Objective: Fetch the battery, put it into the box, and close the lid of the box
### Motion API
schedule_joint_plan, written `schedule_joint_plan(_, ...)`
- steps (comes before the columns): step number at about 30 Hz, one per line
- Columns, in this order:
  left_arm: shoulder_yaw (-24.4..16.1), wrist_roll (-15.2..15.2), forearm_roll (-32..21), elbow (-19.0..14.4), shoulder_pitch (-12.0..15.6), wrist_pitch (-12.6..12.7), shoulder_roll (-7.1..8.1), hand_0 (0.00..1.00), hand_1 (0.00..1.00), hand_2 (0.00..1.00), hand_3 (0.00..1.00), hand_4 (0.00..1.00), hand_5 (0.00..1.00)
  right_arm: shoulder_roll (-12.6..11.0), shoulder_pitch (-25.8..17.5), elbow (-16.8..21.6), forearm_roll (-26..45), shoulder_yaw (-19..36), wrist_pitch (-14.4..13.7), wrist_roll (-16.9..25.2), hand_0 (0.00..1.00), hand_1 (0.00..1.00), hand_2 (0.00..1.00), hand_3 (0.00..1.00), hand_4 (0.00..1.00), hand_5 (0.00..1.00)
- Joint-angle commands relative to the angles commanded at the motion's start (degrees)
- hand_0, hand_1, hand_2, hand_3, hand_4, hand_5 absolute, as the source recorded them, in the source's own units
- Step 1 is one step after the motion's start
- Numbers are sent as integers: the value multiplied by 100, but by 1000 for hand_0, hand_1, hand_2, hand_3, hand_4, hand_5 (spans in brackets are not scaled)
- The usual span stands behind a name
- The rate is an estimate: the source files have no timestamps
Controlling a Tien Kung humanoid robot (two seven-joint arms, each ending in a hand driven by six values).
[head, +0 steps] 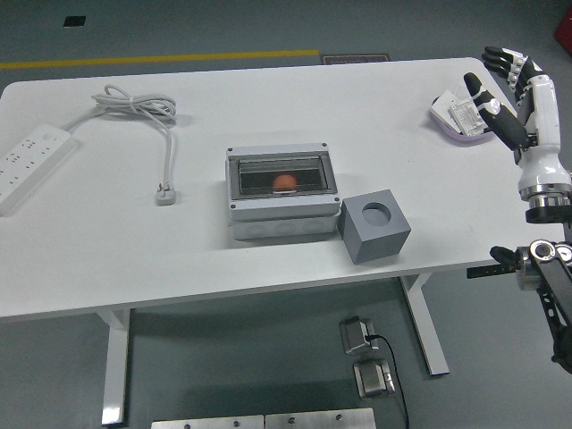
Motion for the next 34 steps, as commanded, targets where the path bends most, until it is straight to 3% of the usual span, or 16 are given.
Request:
schedule_joint_plan(4, -14, -104, 87, 0, -26, -13, -12, 623, 670, 687, 714, 706, 455, -3, -16, 14, -324, 16, -89, -1, 865, 751, 717, 697, 933, 561)
schedule_joint_plan(17, -9, -197, 145, 0, -63, -52, -2, 628, 673, 687, 707, 699, 445, -11, -16, -29, -316, 67, -166, 94, 850, 727, 693, 687, 912, 572)
schedule_joint_plan(26, -97, -133, 154, 0, -11, -48, 21, 628, 673, 687, 706, 696, 439, 58, 44, -361, 332, -21, -99, 291, 850, 724, 688, 681, 911, 573)
schedule_joint_plan(34, -12, 113, -46, 0, 125, 2, -90, 630, 674, 686, 706, 695, 437, 192, 278, -541, 352, -227, -177, 348, 845, 727, 689, 694, 909, 571)
